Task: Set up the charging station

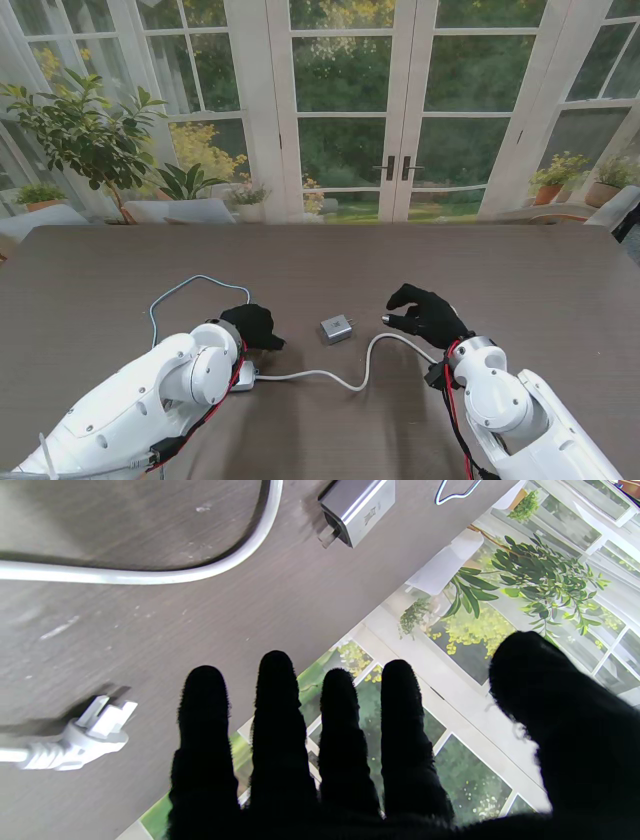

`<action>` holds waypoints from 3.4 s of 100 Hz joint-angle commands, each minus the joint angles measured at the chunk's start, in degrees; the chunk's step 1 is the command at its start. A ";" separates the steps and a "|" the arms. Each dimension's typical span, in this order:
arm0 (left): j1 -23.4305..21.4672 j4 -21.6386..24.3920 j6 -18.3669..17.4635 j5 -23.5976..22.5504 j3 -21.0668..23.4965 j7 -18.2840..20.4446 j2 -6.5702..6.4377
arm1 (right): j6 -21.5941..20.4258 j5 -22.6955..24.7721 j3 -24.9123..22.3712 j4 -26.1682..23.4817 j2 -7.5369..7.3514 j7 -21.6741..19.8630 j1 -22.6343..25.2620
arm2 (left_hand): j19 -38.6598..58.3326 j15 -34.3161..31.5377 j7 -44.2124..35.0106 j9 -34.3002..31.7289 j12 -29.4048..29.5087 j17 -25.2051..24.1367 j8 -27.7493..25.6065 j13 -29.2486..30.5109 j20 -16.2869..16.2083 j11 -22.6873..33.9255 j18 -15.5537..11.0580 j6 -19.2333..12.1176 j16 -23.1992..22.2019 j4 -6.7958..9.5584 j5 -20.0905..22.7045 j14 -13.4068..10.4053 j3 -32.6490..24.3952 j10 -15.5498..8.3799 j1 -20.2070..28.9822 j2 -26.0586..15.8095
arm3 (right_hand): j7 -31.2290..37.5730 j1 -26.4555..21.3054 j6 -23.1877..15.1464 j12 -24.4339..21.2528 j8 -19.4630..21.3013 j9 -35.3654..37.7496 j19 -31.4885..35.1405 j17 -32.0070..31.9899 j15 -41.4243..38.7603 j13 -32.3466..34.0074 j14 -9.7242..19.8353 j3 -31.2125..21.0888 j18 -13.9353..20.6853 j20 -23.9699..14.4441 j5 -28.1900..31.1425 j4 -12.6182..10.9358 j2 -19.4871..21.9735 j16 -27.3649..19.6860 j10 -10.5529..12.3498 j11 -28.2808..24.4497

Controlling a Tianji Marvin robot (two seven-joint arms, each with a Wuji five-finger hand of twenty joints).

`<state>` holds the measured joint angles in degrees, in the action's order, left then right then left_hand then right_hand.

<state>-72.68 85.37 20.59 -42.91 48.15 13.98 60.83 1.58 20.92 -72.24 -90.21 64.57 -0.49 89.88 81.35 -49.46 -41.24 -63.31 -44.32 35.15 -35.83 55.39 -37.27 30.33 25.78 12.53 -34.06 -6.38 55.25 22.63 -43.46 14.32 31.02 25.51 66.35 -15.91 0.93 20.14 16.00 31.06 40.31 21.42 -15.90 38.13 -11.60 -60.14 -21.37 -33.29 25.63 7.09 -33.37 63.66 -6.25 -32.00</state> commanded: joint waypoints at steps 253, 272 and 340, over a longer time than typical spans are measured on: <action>-9.50 -4.27 -15.09 27.17 13.54 -16.35 6.16 | 0.09 -3.31 0.66 1.56 0.25 -1.92 -0.79 | 38.63 -56.50 5.04 -15.41 -8.33 30.61 8.95 17.58 -29.02 16.36 -44.85 -7.23 -9.02 -2.80 5.80 -30.20 8.96 -8.60 8.95 3.16 | -23.48 1.37 0.87 -0.29 -0.28 2.18 -3.05 0.86 1.12 2.84 -0.36 1.44 0.49 -1.77 0.61 -0.50 3.79 -43.98 -0.34 0.84; -9.51 -4.27 -15.38 26.65 13.47 -16.18 6.05 | 0.08 -3.47 0.57 1.57 0.25 -1.99 -0.77 | 38.63 -56.50 9.64 -15.15 -10.71 30.42 5.22 17.59 -28.91 30.31 -41.03 -7.46 -9.42 -1.60 6.43 -30.07 8.24 -10.75 5.58 -3.41 | -23.48 1.37 0.87 -0.28 -0.30 2.49 -3.13 0.95 1.10 2.97 -0.48 1.49 0.46 -1.81 0.69 -0.50 3.80 -43.97 -0.49 0.78; -11.64 -0.45 -17.44 24.62 15.92 -8.40 3.57 | 0.13 -3.67 0.44 1.64 0.26 -2.04 -0.79 | 12.62 -10.16 -3.44 -5.92 -10.07 17.30 0.10 13.24 9.37 1.65 7.80 -6.75 -0.65 -5.87 1.08 -2.22 8.77 -1.83 22.53 -8.74 | -23.49 1.32 0.97 -0.30 -0.32 3.27 -3.61 1.11 1.03 3.52 -0.57 1.47 0.33 -1.98 0.63 -0.51 4.08 -43.89 -0.49 0.90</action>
<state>-83.50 83.40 3.03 -18.84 63.55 3.88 65.26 1.83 17.26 -71.86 -88.47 64.61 -1.69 88.88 99.02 -71.07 -40.18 -72.66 -53.40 57.77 -34.94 71.24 -31.68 36.26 25.19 8.36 -34.21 -10.39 56.63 15.34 -32.35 10.46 48.42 17.16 66.35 -15.79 1.78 20.14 15.98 33.57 38.58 22.12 -15.18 40.43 -12.19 -59.54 -21.37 -34.55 26.83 7.00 -30.53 63.66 -6.60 -31.47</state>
